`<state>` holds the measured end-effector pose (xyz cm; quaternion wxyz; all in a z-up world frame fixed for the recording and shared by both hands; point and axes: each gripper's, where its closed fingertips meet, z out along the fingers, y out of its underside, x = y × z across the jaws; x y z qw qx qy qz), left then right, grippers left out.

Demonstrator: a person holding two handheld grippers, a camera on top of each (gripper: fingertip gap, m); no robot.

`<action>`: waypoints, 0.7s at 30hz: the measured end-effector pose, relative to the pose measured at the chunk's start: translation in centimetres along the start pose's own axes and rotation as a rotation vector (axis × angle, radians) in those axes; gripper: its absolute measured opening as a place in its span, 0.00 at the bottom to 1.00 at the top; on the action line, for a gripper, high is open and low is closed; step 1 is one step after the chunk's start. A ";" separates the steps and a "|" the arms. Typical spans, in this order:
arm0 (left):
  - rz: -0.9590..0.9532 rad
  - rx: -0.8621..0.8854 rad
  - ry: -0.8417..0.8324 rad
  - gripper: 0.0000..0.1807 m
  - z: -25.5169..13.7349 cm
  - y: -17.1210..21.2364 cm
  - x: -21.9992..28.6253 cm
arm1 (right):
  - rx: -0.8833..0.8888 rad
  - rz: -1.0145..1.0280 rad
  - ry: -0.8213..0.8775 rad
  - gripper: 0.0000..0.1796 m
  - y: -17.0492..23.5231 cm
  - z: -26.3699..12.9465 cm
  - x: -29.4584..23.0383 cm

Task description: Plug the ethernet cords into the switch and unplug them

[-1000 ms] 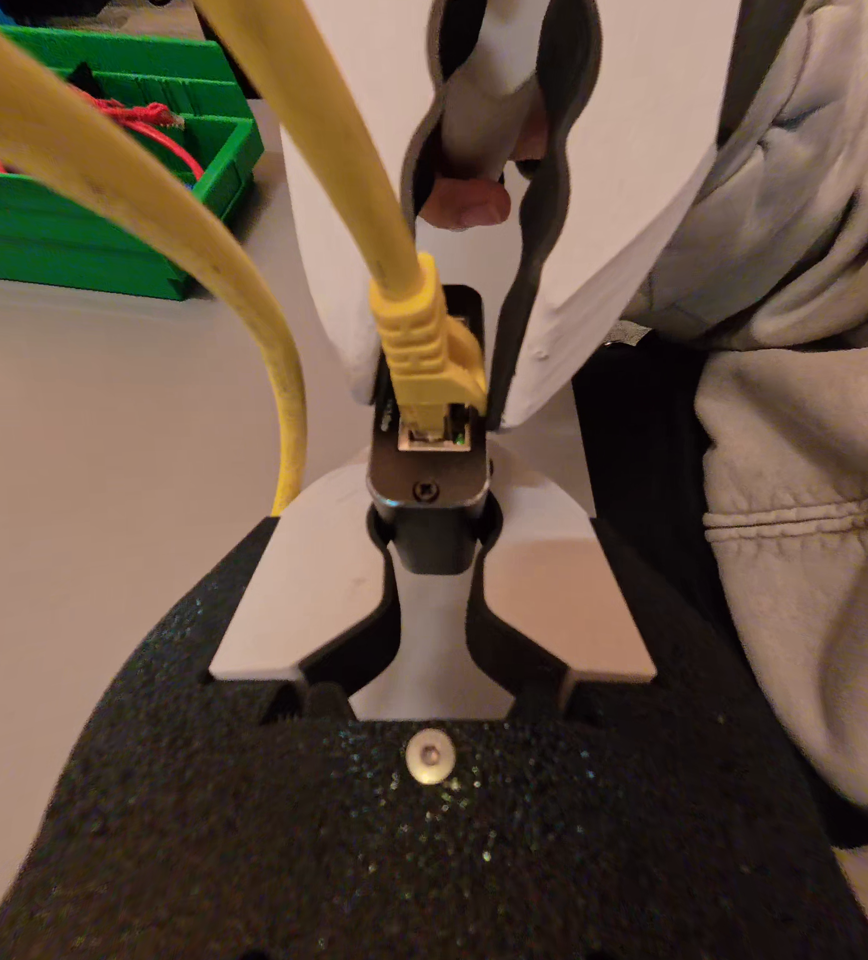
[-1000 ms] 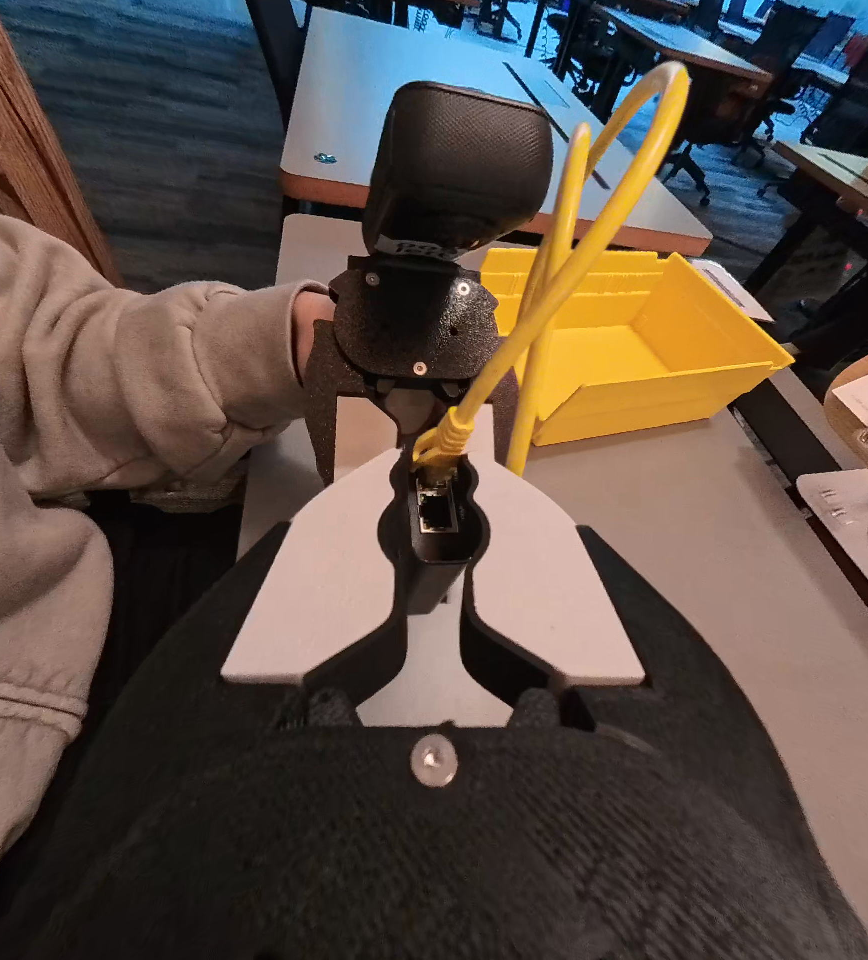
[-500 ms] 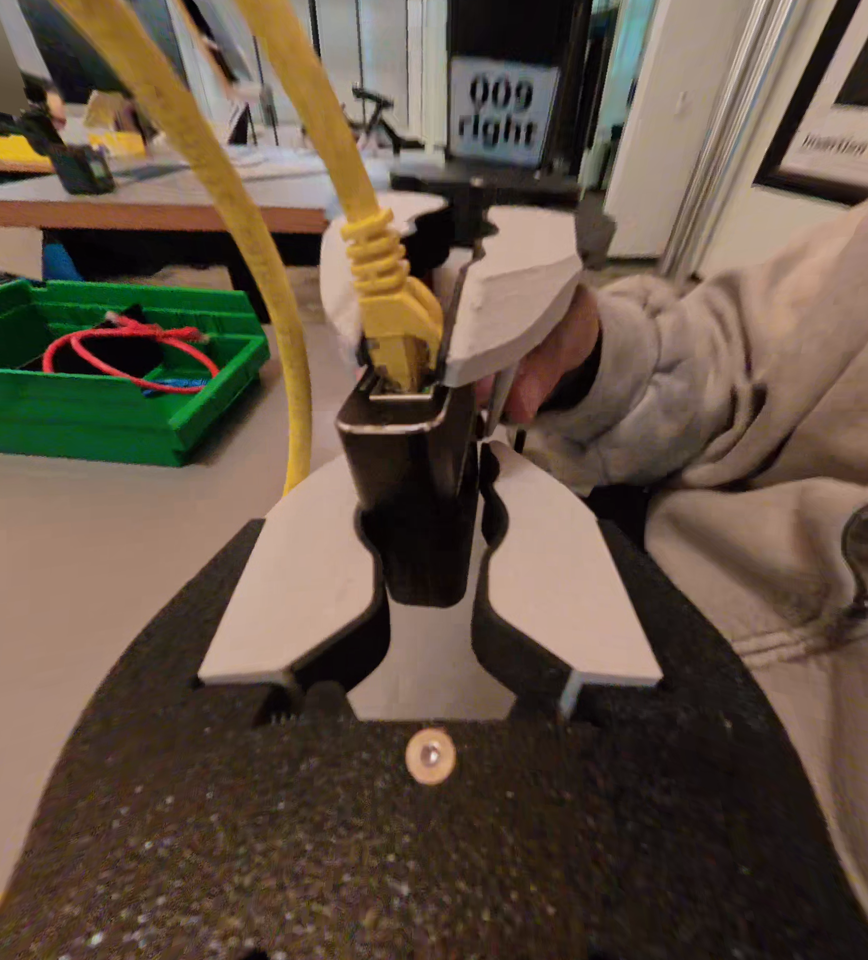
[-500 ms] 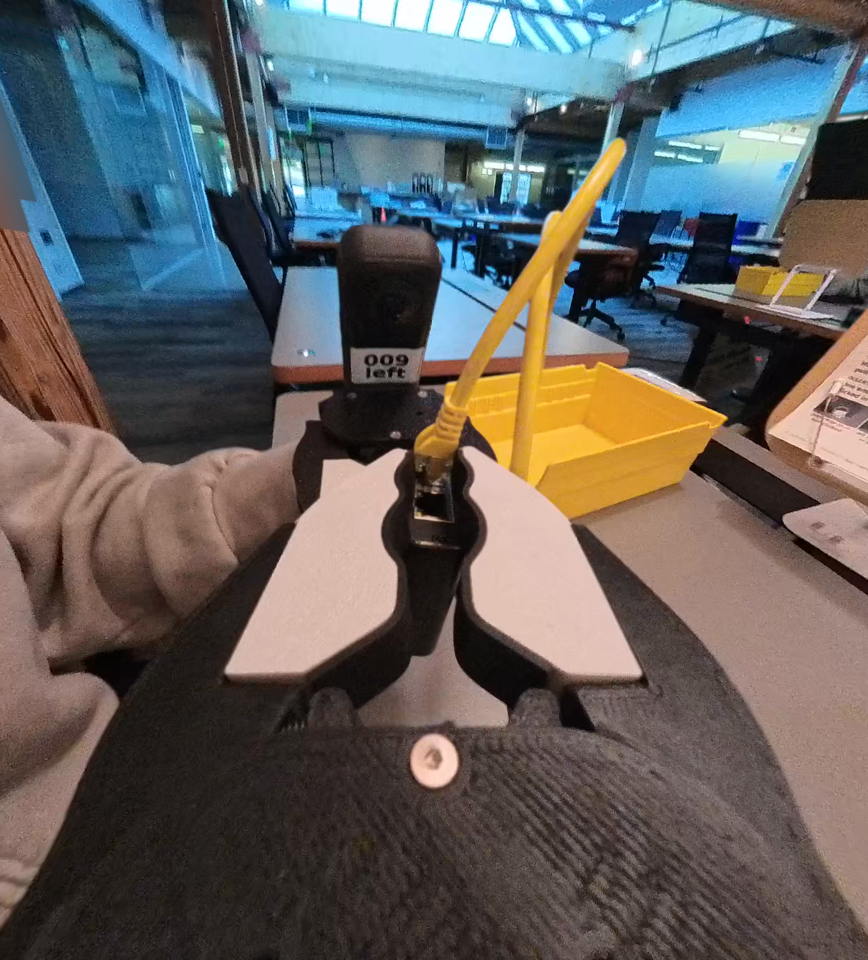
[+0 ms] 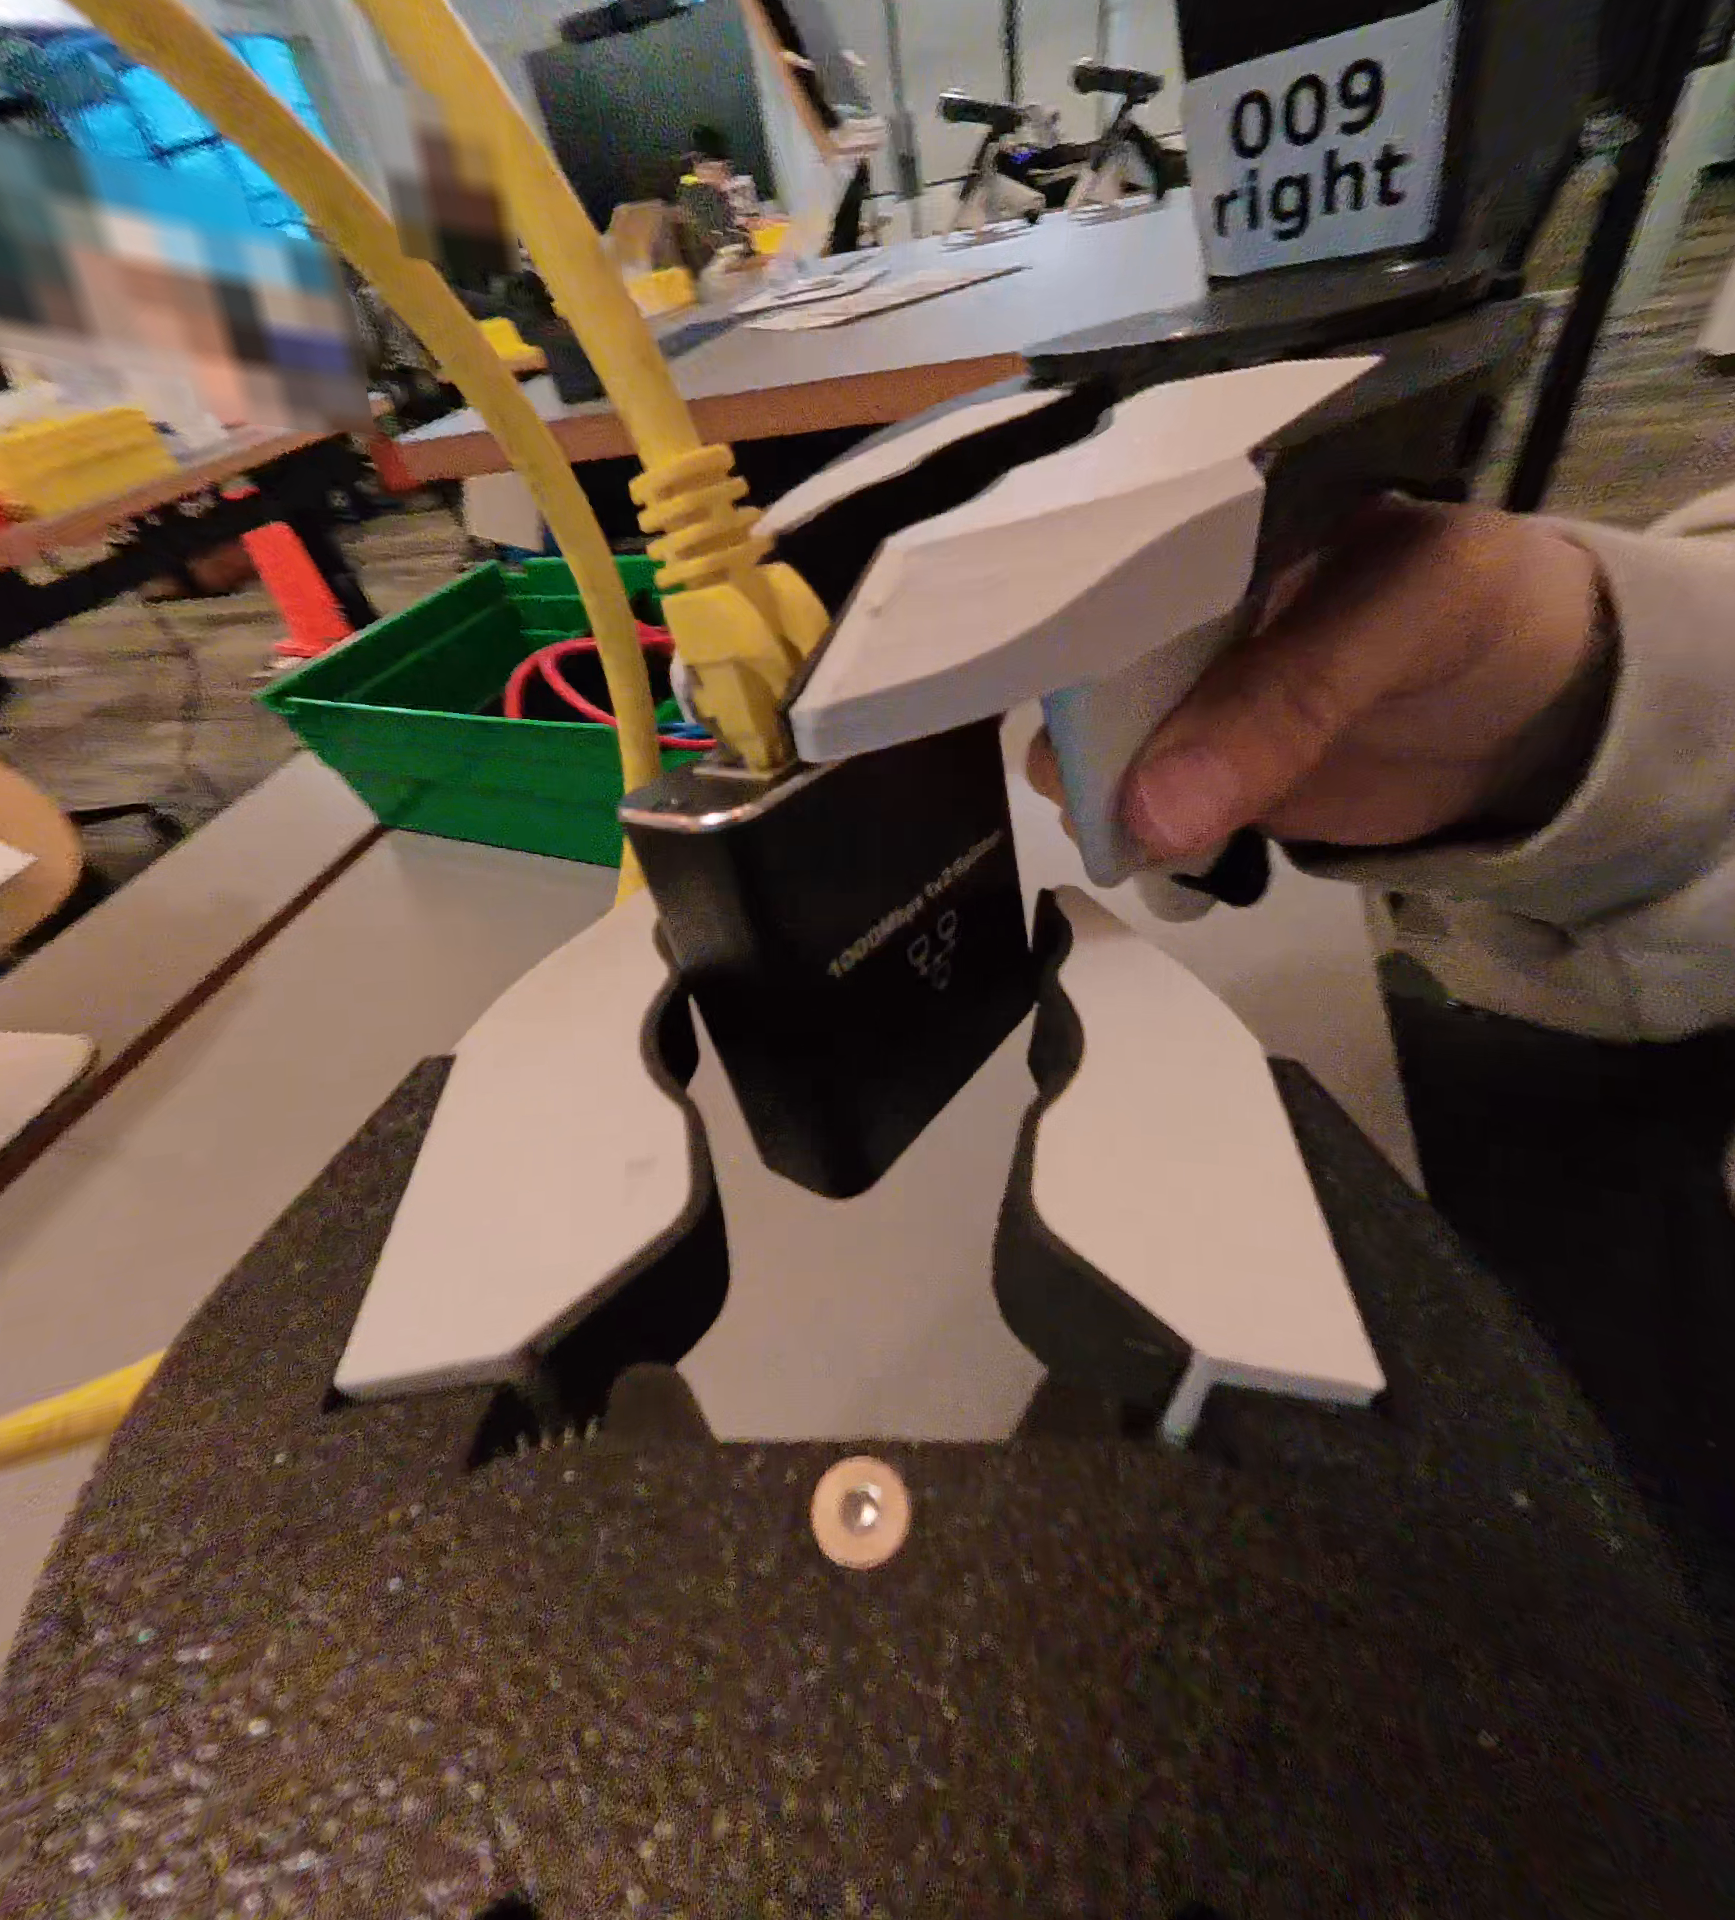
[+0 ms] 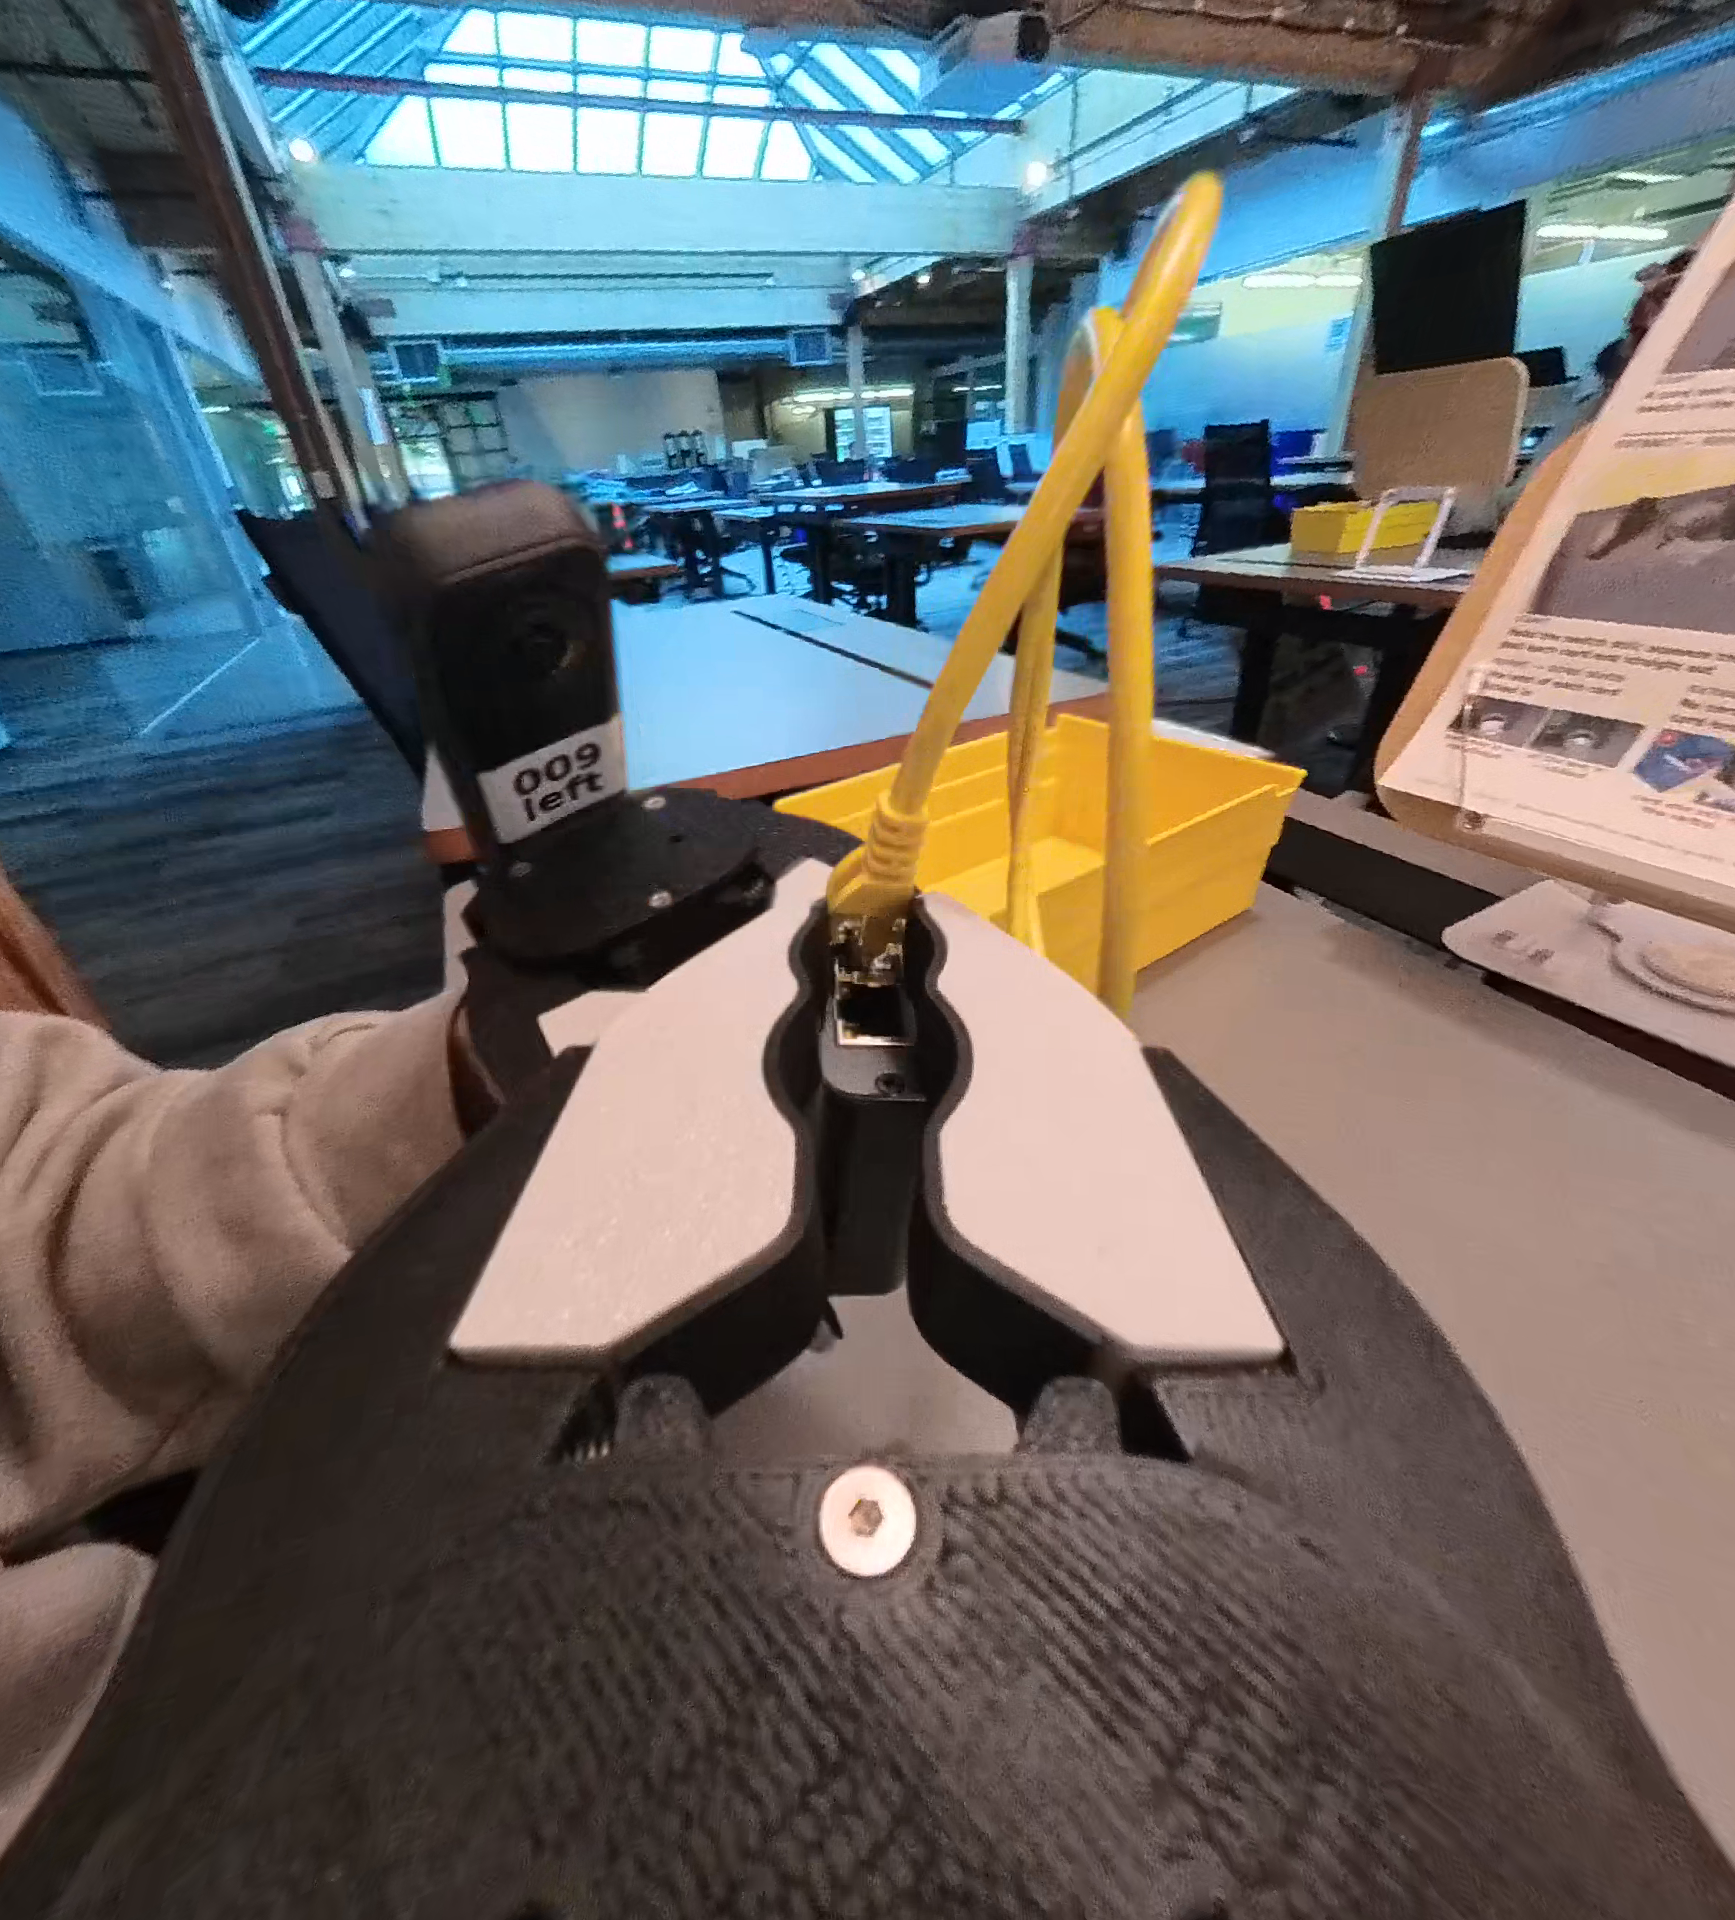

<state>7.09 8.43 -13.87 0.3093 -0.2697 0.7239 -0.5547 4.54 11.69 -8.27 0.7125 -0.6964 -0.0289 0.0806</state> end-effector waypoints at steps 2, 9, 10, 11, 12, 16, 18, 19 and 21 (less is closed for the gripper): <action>0.045 0.003 -0.123 0.36 0.3 -0.4 -0.9 | 0.036 0.041 0.068 0.08 -0.3 -0.2 1.0; 0.114 -0.016 -0.344 0.40 1.7 -0.2 -1.9 | 0.167 0.205 0.138 0.08 -0.5 -1.3 2.6; 0.118 -0.030 -0.363 0.40 1.9 0.0 -1.9 | 0.157 0.203 0.151 0.08 -0.2 -1.3 2.7; 0.118 -0.046 -0.391 0.41 1.9 0.2 -2.1 | 0.153 0.208 0.154 0.08 -0.1 -1.3 2.6; 0.123 -0.063 -0.427 0.41 2.0 0.5 -2.3 | 0.149 0.209 0.147 0.08 0.0 -1.2 2.3; 0.167 -0.066 -0.554 0.45 1.9 0.4 -2.7 | 0.143 0.137 0.205 0.08 0.1 -1.3 2.4; 0.167 -0.041 -0.582 0.48 1.8 0.1 -2.7 | 0.162 0.142 0.197 0.08 -0.3 -1.5 2.2; 0.157 -0.040 -0.577 0.49 2.0 0.1 -2.6 | 0.161 0.143 0.197 0.08 -0.2 -1.6 2.3; 0.116 -0.031 -0.518 0.48 2.6 0.2 -2.0 | 0.153 0.135 0.175 0.08 0.0 -1.6 1.9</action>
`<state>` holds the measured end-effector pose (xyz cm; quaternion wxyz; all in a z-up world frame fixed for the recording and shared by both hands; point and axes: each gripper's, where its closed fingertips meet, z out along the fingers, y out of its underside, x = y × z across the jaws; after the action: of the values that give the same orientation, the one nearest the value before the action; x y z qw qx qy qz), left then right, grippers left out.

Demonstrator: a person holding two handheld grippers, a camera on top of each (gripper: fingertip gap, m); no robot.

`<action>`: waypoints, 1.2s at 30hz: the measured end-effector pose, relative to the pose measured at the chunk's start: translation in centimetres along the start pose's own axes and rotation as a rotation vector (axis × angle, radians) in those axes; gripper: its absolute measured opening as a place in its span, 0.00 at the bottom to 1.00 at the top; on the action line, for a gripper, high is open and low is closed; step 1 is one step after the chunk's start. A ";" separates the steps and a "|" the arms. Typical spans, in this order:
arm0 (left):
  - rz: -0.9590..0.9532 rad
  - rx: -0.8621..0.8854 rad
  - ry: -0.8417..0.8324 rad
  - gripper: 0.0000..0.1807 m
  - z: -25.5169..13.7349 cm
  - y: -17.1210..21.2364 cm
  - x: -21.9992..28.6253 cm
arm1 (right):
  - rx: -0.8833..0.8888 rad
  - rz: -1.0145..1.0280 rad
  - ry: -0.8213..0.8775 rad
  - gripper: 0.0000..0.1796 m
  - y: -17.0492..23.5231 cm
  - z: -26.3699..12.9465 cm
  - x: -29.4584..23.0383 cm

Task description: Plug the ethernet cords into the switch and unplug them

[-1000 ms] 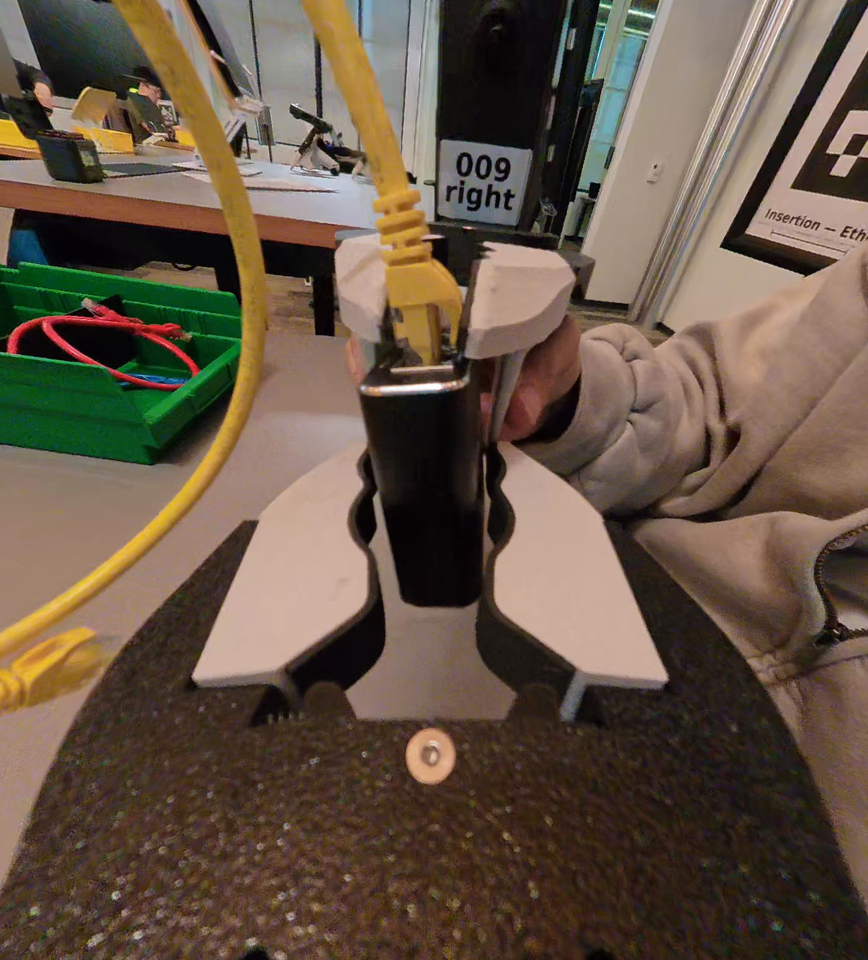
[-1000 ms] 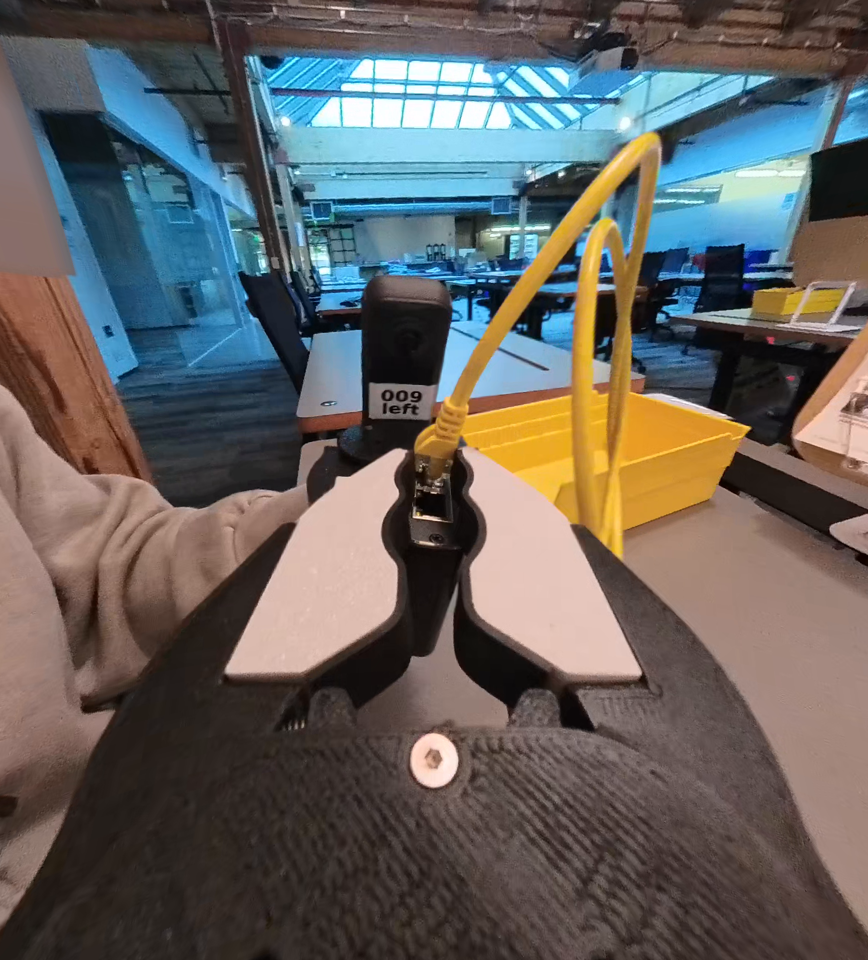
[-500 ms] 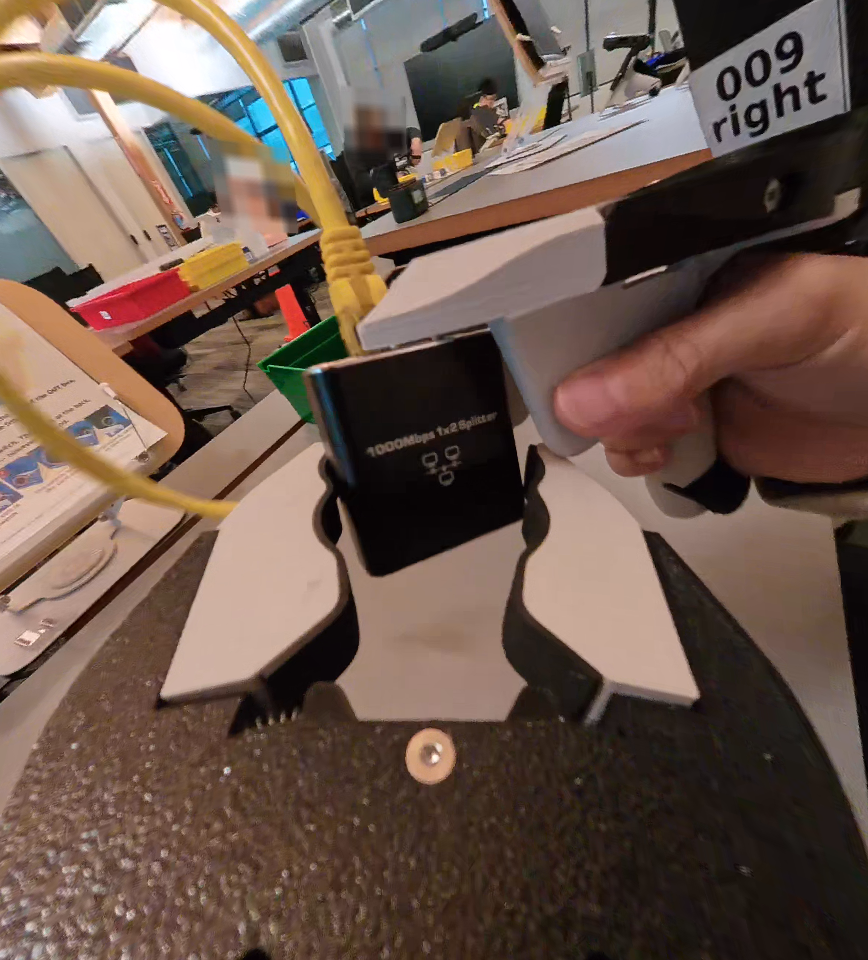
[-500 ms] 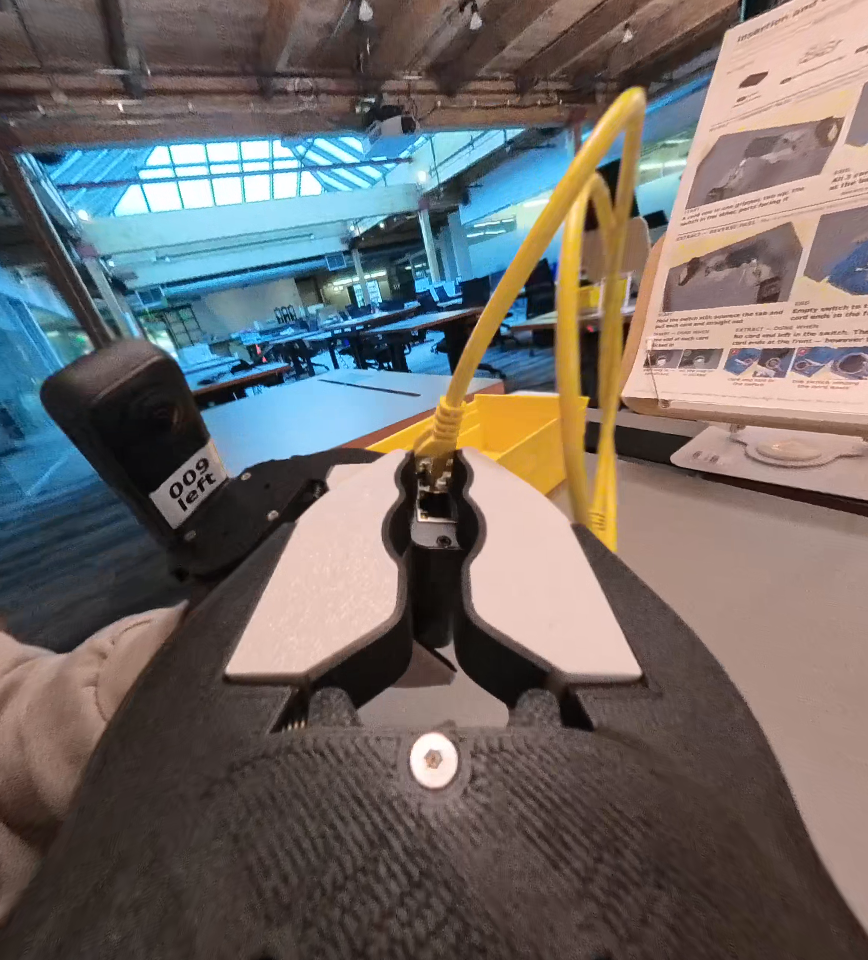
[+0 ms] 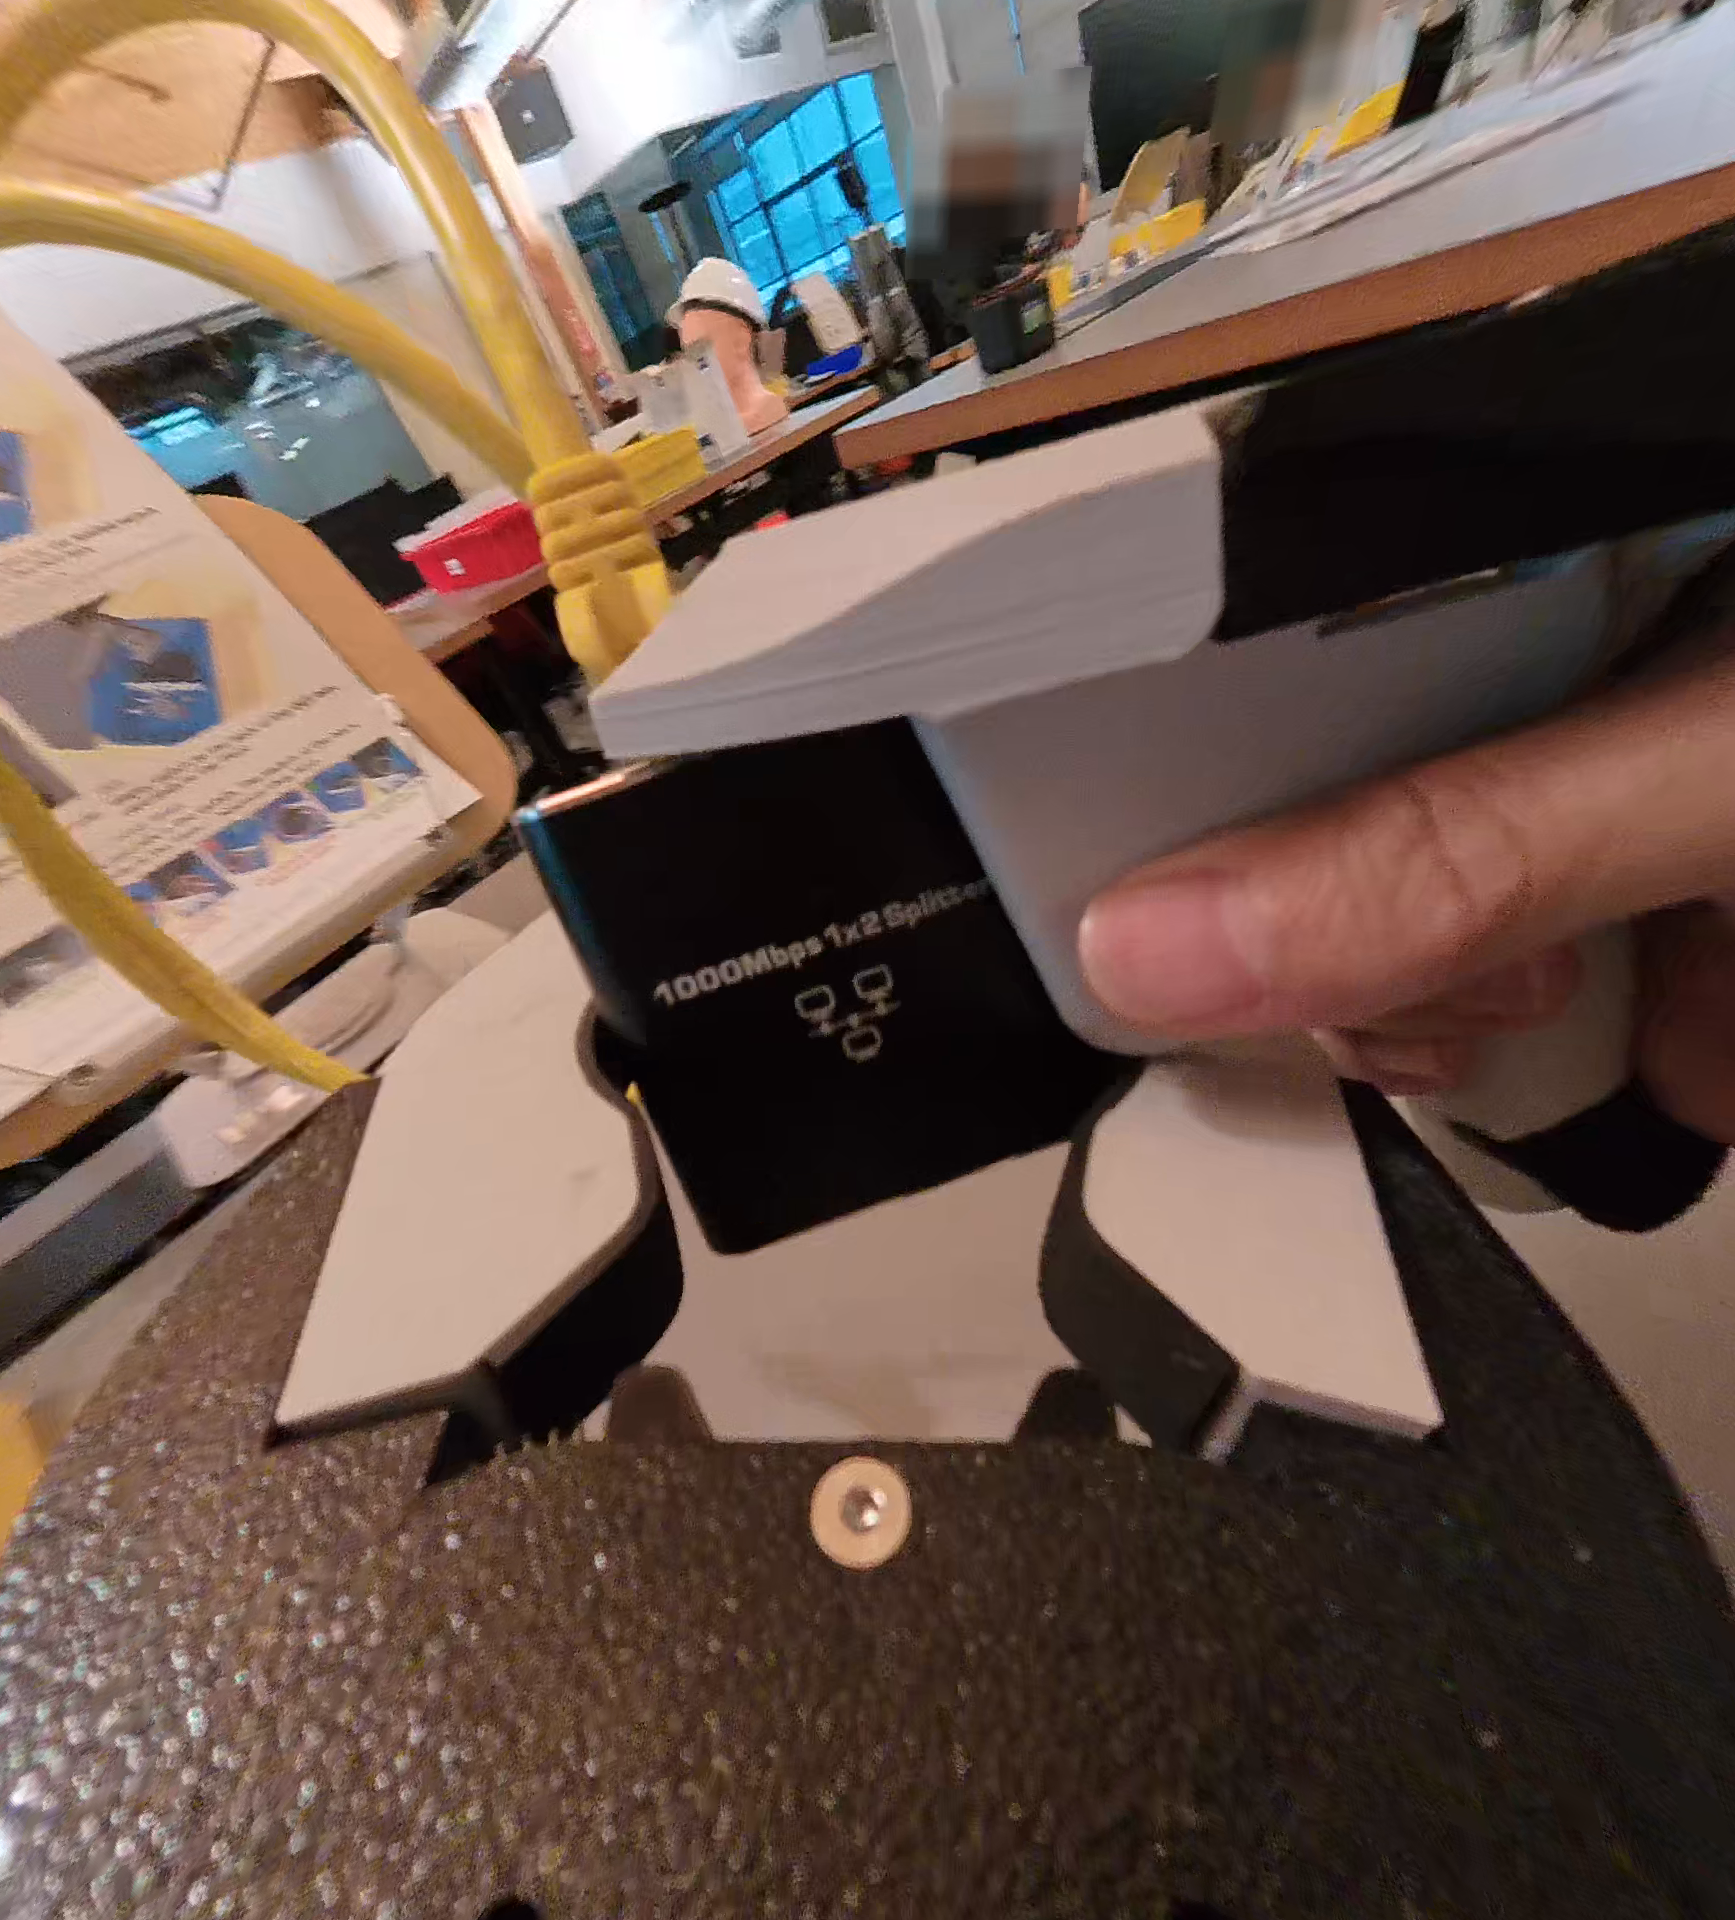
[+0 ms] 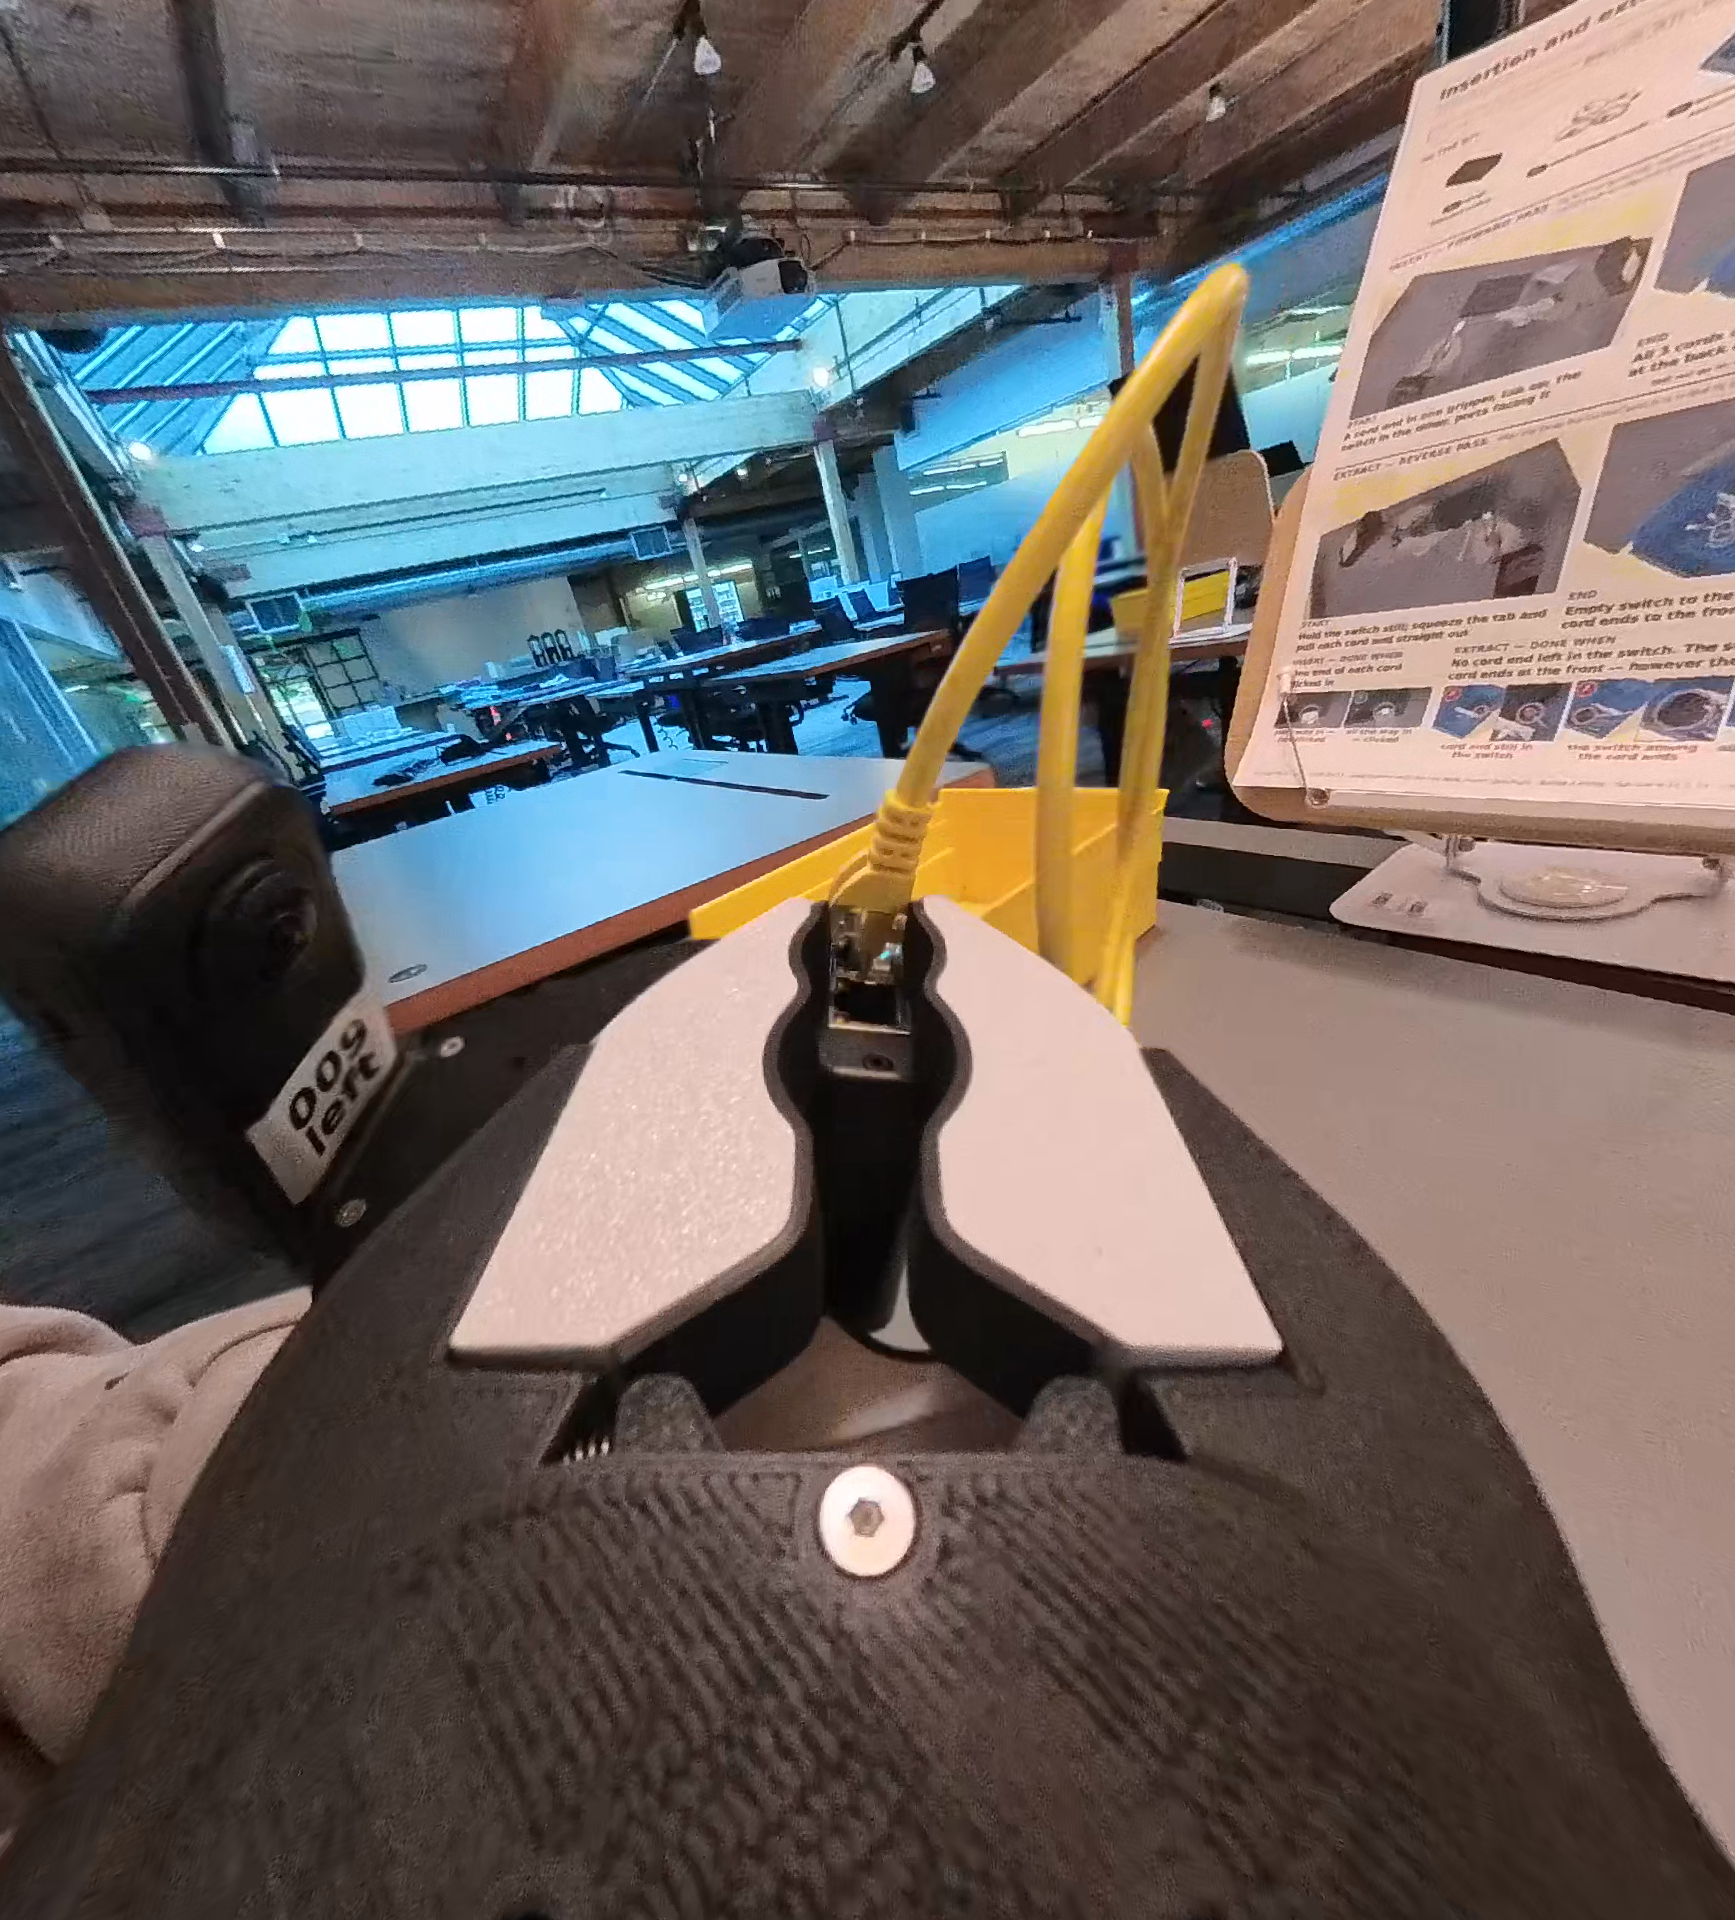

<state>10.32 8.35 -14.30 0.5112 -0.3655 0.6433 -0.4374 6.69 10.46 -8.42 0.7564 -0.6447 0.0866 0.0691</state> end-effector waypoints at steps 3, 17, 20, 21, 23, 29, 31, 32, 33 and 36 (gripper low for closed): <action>-0.047 0.034 0.100 0.47 0.1 0.0 0.7 | -0.025 -0.021 -0.053 0.08 0.1 0.0 -0.6; -0.053 0.086 0.342 0.47 -0.7 0.1 1.6 | -0.097 -0.077 -0.150 0.08 0.2 -0.3 -1.3; -0.079 0.052 0.293 0.47 -0.2 0.8 1.0 | -0.096 -0.051 -0.078 0.08 0.6 0.2 -0.8; -0.087 0.048 0.266 0.47 0.0 0.8 0.8 | -0.082 -0.056 -0.034 0.08 0.6 0.2 -0.5; -0.070 0.030 0.161 0.48 0.3 1.0 0.1 | -0.071 -0.077 0.021 0.08 0.5 0.1 0.1; 0.023 -0.004 -0.027 0.49 0.4 1.0 -0.8 | -0.080 -0.097 0.094 0.08 1.1 0.1 0.3; 0.013 -0.012 -0.007 0.44 0.4 1.0 -0.4 | -0.074 -0.091 0.094 0.08 1.1 0.1 0.1; 0.002 -0.021 -0.001 0.44 0.5 1.2 -0.4 | -0.087 -0.091 0.094 0.08 1.2 0.1 0.3; 0.000 -0.024 0.003 0.44 0.6 1.3 -0.4 | -0.088 -0.082 0.091 0.08 1.3 0.1 0.3; 0.002 -0.026 -0.005 0.43 0.7 1.6 -0.6 | -0.093 -0.084 0.082 0.08 1.4 0.2 0.0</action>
<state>11.06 9.29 -15.67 0.5084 -0.3726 0.6480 -0.4276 6.37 10.86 -9.75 0.7238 -0.6843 0.0873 0.0148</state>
